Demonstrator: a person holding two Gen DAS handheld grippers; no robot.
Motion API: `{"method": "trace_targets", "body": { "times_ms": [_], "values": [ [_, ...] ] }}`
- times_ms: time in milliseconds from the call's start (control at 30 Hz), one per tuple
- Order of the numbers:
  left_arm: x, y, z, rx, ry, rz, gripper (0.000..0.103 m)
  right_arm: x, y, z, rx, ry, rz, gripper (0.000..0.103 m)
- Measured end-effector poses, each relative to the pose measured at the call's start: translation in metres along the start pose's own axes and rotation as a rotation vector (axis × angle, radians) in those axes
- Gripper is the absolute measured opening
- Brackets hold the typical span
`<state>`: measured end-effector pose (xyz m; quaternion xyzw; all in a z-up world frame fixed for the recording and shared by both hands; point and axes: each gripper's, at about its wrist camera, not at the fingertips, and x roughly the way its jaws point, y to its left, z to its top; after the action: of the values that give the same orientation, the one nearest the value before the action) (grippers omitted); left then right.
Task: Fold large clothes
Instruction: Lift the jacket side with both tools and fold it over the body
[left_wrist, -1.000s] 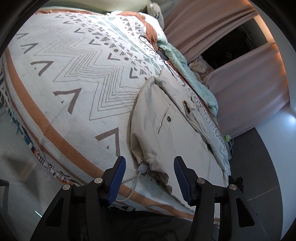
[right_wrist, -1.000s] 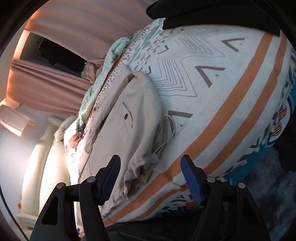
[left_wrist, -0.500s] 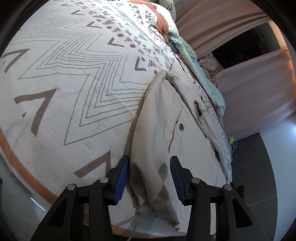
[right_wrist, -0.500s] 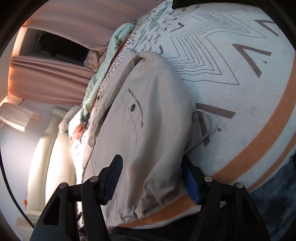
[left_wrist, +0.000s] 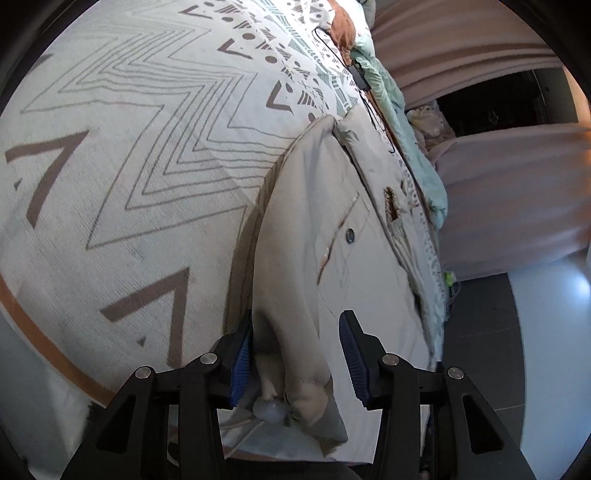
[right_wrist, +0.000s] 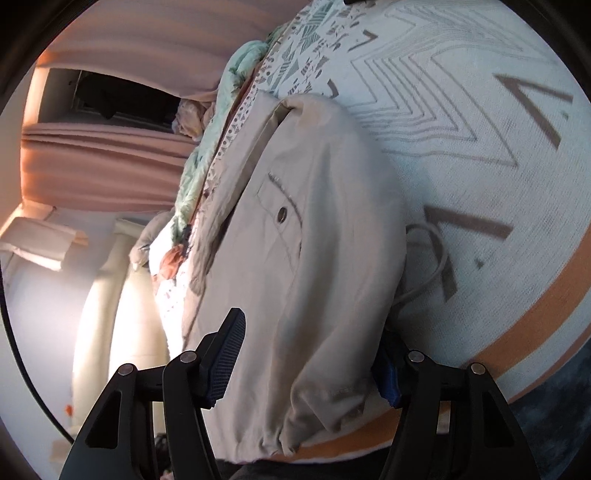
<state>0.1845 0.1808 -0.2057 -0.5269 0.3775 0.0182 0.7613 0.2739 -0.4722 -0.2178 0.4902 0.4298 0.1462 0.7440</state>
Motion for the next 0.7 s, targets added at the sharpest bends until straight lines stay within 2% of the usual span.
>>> {"method": "trace_targets", "body": {
  "times_ms": [100,233,333,600,700],
  "values": [
    [-0.013,-0.006,-0.003,-0.008,-0.026,-0.101,0.047,-0.005,0.006,-0.004,-0.008,-0.008,0.059,0.064],
    [-0.027,-0.019,-0.004,0.04,-0.07,-0.184,0.047,-0.013,0.016,-0.007,-0.037,-0.031,0.09,0.064],
    [-0.021,-0.024,-0.005,0.058,-0.058,-0.137,0.047,-0.013,0.015,-0.007,-0.048,-0.031,0.055,0.064],
    [0.004,-0.009,-0.004,0.019,-0.003,0.01,0.047,-0.001,-0.002,-0.003,-0.017,-0.004,-0.011,0.064],
    [0.01,-0.007,-0.001,0.004,0.0,0.007,0.047,0.005,0.004,0.002,-0.04,-0.004,-0.032,0.064]
  ]
}}
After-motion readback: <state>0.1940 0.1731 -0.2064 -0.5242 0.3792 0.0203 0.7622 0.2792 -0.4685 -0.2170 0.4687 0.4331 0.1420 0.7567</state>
